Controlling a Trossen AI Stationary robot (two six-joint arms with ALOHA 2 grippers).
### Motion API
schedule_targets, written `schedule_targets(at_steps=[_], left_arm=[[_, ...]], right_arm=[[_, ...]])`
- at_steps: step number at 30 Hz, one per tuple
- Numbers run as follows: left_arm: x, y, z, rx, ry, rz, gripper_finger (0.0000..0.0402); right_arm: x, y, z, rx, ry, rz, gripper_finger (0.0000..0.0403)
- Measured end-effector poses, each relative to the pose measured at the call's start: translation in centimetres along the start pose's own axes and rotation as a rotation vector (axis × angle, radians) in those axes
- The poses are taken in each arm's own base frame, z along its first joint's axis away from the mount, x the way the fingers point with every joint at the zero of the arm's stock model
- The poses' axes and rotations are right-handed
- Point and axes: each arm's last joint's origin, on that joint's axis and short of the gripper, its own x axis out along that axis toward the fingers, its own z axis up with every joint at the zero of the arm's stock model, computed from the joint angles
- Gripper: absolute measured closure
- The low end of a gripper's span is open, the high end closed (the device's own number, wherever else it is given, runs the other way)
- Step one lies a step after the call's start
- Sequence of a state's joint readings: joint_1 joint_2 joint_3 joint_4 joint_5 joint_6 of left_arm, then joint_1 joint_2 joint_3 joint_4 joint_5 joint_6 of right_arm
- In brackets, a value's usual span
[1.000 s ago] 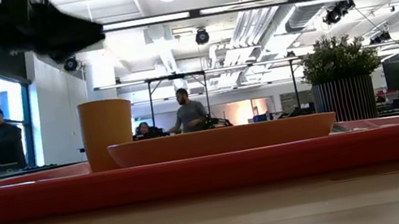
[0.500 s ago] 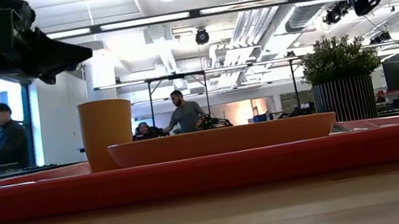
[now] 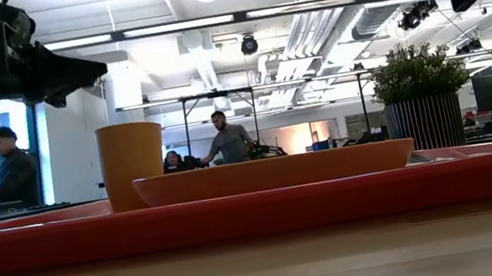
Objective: Pick and place plate/cup/fork/spoon on tray
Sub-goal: Return to Home Position
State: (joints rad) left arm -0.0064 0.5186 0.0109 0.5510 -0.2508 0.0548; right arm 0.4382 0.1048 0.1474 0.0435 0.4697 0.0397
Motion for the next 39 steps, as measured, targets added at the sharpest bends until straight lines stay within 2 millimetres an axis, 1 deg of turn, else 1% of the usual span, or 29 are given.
schedule_targets(at_steps=[4,9,17,22,26,32,39], left_arm=[[0.0,0.1,0.1,-0.018,-0.013,0.008,0.0401],[-0.4,0.2,0.8,-0.034,-0.067,0.011,0.0401],[-1.5,0.5,0.9,-0.035,-0.069,0.003,0.0401],[-2.2,0.6,0.7,-0.04,-0.057,0.002,0.0401],[-2.7,0.8,0.7,-0.041,-0.057,0.007,0.0401],[-3.1,0.9,0.2,-0.074,-0.018,0.01,0.0401],[-3.1,0.9,0.1,-0.077,-0.013,0.011,0.0401]], right_arm=[[-0.2,-0.1,0.2,-0.015,-0.017,0.004,0.0403],[-0.9,-0.4,0.6,-0.024,-0.068,0.016,0.0403],[-1.0,-0.4,0.5,-0.031,-0.042,0.019,0.0403],[-0.8,-0.4,-0.2,-0.011,-0.024,0.018,0.0403],[-0.5,-0.2,-0.9,0.005,-0.102,0.02,0.0403],[-0.3,-0.2,-2.3,0.016,-0.12,0.021,0.0403],[-0.3,-0.2,-2.2,0.002,-0.132,0.021,0.0403]])
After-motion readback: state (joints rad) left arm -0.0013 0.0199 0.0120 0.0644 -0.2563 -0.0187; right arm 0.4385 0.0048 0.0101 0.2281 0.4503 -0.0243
